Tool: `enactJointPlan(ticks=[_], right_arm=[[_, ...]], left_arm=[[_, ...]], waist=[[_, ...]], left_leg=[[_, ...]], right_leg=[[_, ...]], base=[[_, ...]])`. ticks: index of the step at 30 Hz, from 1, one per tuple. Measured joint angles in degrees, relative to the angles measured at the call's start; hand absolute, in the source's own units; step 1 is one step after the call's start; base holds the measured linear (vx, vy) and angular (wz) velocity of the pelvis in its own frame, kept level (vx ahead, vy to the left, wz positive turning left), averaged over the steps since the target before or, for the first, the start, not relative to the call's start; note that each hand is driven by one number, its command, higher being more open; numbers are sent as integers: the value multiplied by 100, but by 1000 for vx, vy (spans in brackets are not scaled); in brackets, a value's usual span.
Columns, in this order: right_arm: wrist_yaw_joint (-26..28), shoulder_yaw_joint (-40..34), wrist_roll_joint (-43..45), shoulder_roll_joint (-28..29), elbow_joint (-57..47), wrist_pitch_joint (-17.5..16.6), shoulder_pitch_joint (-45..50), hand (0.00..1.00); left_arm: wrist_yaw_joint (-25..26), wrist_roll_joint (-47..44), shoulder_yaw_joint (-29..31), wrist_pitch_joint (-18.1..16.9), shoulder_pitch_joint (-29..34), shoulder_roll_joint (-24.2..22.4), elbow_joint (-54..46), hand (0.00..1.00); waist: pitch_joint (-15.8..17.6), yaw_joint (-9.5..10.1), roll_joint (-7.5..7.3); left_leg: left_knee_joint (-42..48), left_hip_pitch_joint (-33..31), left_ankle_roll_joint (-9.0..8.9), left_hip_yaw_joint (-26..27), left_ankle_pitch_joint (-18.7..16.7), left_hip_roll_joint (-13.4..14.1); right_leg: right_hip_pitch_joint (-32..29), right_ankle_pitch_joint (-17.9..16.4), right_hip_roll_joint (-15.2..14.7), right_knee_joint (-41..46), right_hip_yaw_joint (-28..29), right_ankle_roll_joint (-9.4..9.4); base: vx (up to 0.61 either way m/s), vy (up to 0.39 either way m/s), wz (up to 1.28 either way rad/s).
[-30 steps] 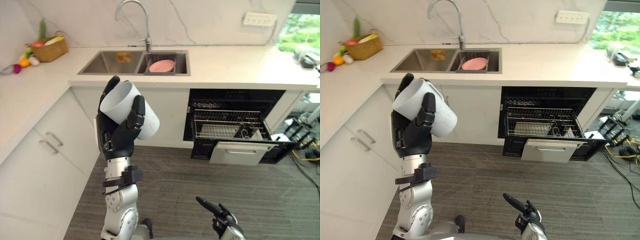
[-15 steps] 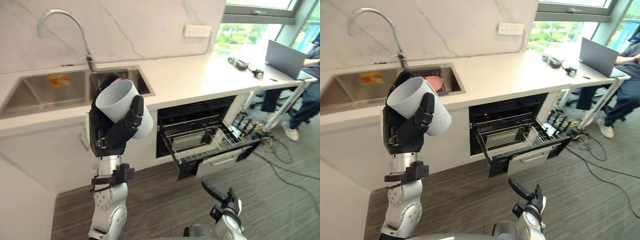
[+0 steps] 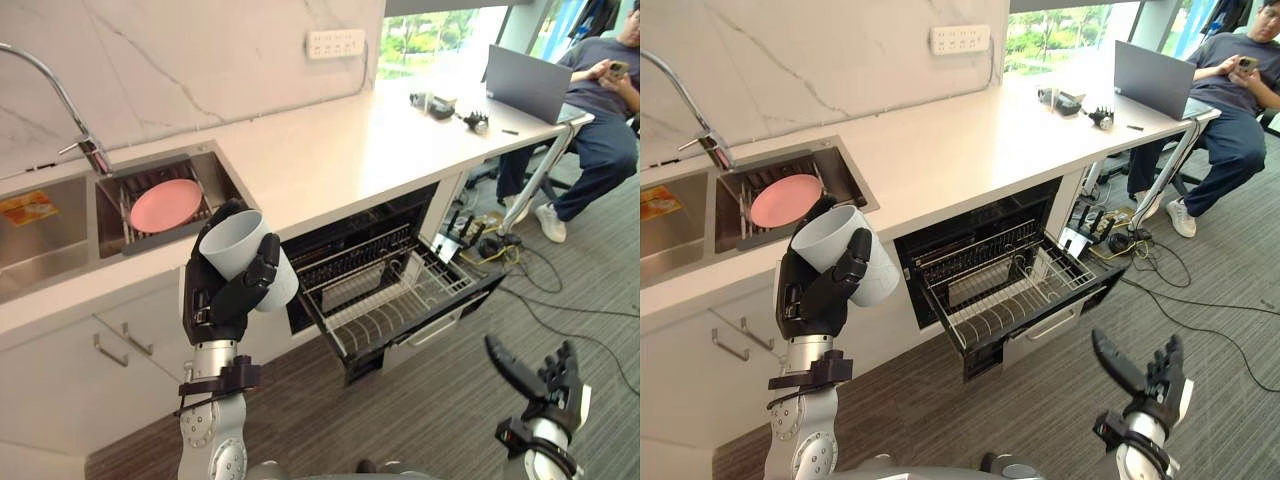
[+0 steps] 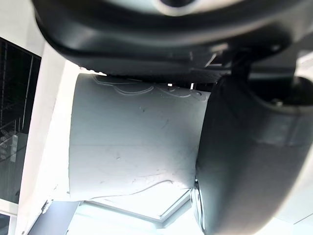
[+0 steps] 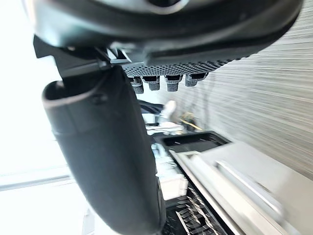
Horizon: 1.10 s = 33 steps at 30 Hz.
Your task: Walk over to the sink, pick up the cup, carry it to the dishwasher, place the cup inside the dishwasher, then close the dishwasher door
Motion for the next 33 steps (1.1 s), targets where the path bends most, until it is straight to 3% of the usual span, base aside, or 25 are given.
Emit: enactJointPlan(ticks=[1,2,3,4,5,6,9,14,22,28,33], right_arm=[[28,136,-232,38,115,-355,-20,100],[108,484,-432,59,4,-733,-64,100],[193,820,-461,-38,-293,-828,-208,100],[218,1006,-462,-140,-442,-827,-336,100],[289,1341,-464,-344,-645,-825,-649,100],[314,1547,-462,-379,-679,-771,-996,100],[145,1815,-464,-297,-681,-514,-1715,100],[-368,2317,-472,-271,-379,-381,-2076,100],[-1059,3214,-1068,-243,-83,-375,-2220,100],[-1184,3289,-1121,-293,-82,-375,-2297,100],[-1187,3468,-1290,-357,-83,-373,-2309,100]], left_arm=[[2,10,-50,6,5,4,25,0],[2,46,-196,14,34,-2,52,0],[6,62,-398,17,44,-13,82,0],[12,95,-487,18,50,-19,93,0],[66,228,-656,26,81,-42,111,0],[134,375,-763,34,3,29,233,0],[382,683,-898,52,-83,211,266,0],[597,929,-983,46,-384,307,266,0],[692,1458,-1769,32,-976,290,672,0],[798,1620,-1789,8,-1104,303,717,0],[927,1626,-1786,-169,-1157,356,879,0]], waist=[[-8,8,-2],[-18,-3,-10],[-32,7,2],[-47,27,27],[-152,95,154],[-188,88,60],[-237,178,-144],[-253,189,-150],[-421,94,-156],[-510,92,-181],[-588,95,-290]], left_leg=[[-514,-5,23,15,-139,-66],[-1749,70,9,-86,-147,-320],[-3040,229,-76,-399,121,-607],[-3540,298,-164,-595,542,-706],[-3892,450,-280,-714,1246,-760],[-3927,525,-239,-710,1246,-879],[-4069,670,-156,-661,1203,-1099],[-4312,830,-30,-713,1222,-1311],[-4596,888,-35,-563,1336,-1362],[-4672,888,-14,-397,1348,-1355],[-4735,900,29,-204,1354,-1393]], right_leg=[[-18,-6,-72,-1,71,14],[-59,4,-253,20,191,130],[-106,77,-399,34,347,329],[-127,72,-439,37,435,411],[-154,63,-410,7,634,565],[-105,112,-530,-22,631,667],[-26,114,-736,-129,593,714],[101,57,-905,-214,434,848],[-8,155,-887,-323,514,930],[-128,339,-867,-357,491,941],[-218,514,-884,-435,447,935]], base=[[211,132,-53],[193,173,-54],[190,190,-58],[211,217,-75],[209,202,-55],[198,191,-41],[110,158,-2],[23,55,7],[-5,-6,-9],[-18,8,-17],[-55,19,-18]])
